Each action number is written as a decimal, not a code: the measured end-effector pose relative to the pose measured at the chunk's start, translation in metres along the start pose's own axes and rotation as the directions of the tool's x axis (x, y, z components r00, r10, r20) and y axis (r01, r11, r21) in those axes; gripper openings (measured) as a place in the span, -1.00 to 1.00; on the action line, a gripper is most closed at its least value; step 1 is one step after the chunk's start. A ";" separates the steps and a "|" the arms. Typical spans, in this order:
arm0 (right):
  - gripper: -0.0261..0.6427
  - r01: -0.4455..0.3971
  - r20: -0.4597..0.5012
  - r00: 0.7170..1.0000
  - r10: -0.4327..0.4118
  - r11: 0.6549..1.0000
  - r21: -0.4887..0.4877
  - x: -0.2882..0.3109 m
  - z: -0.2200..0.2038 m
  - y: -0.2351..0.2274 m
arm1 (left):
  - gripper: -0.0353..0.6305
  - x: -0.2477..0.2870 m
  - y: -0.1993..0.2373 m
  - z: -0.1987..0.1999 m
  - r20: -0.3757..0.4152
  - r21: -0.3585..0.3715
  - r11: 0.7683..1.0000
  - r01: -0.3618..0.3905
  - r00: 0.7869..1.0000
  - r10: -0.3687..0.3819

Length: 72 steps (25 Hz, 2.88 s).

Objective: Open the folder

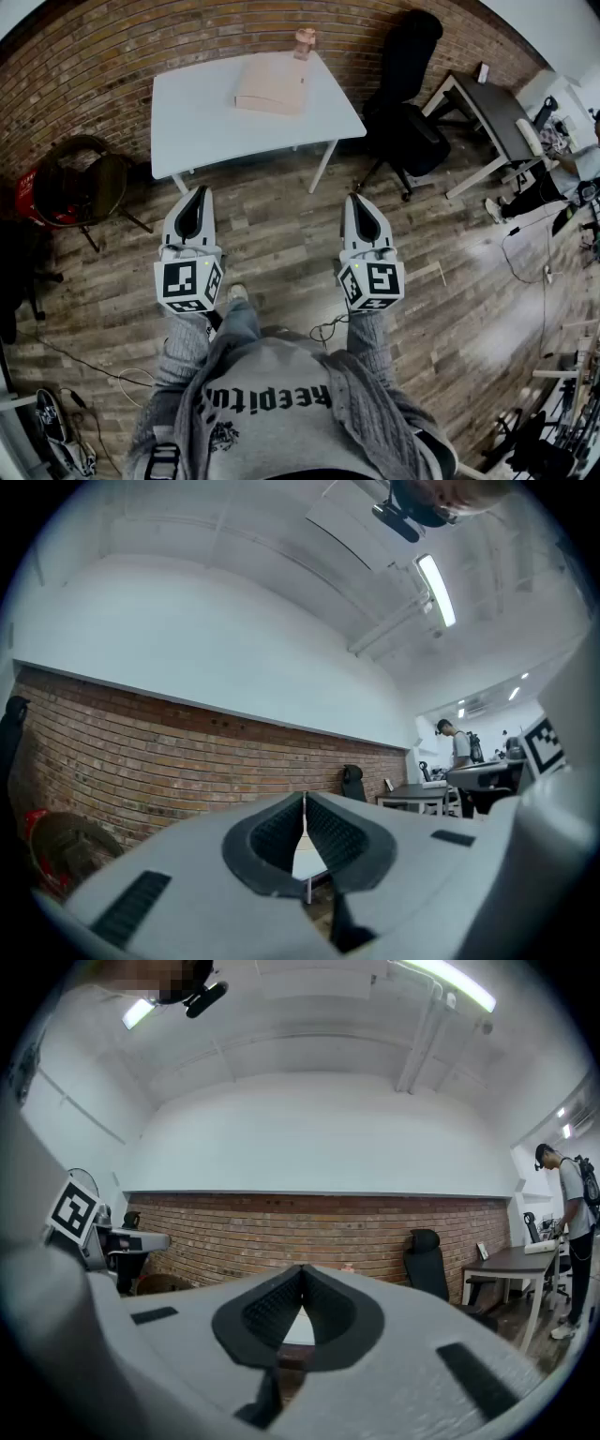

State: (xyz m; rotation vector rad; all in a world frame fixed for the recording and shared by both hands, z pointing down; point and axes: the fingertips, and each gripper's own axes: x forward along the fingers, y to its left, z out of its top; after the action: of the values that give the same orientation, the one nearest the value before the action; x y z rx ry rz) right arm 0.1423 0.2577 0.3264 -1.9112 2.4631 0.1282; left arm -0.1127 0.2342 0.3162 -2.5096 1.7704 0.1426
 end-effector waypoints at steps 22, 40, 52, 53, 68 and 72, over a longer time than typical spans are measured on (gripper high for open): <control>-0.91 0.025 0.010 1.000 -0.025 1.000 0.007 0.044 -0.004 0.013 | -0.86 0.037 0.028 -0.007 -0.011 0.015 0.999 0.048 0.999 -0.048; -0.91 0.086 0.017 0.996 -0.086 0.996 0.018 0.165 -0.009 0.026 | -0.86 0.144 0.101 -0.018 -0.004 0.017 0.991 0.129 0.992 -0.129; -0.91 0.125 -0.009 0.992 -0.125 0.992 0.025 0.200 -0.023 0.036 | -0.86 0.179 0.135 -0.033 -0.018 0.003 0.987 0.162 0.987 -0.162; -0.91 0.129 -0.013 0.992 -0.128 0.991 0.025 0.202 -0.024 0.035 | -0.86 0.182 0.135 -0.034 -0.020 0.001 0.986 0.165 0.986 -0.165; -0.91 0.078 -0.019 0.997 -0.077 0.996 0.040 0.297 -0.039 0.002 | -0.86 0.265 0.156 -0.049 -0.033 0.015 0.991 0.129 0.991 -0.129; -0.91 0.054 -0.012 0.998 -0.054 0.998 0.038 0.333 -0.037 -0.016 | -0.86 0.300 0.157 -0.049 -0.031 0.017 0.993 0.114 0.993 -0.114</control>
State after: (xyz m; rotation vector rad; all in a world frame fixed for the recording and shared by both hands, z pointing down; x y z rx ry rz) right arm 0.0759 -0.0704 0.3400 -1.9663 2.4000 0.0689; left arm -0.1583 -0.1048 0.3307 -2.6048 1.6253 0.0823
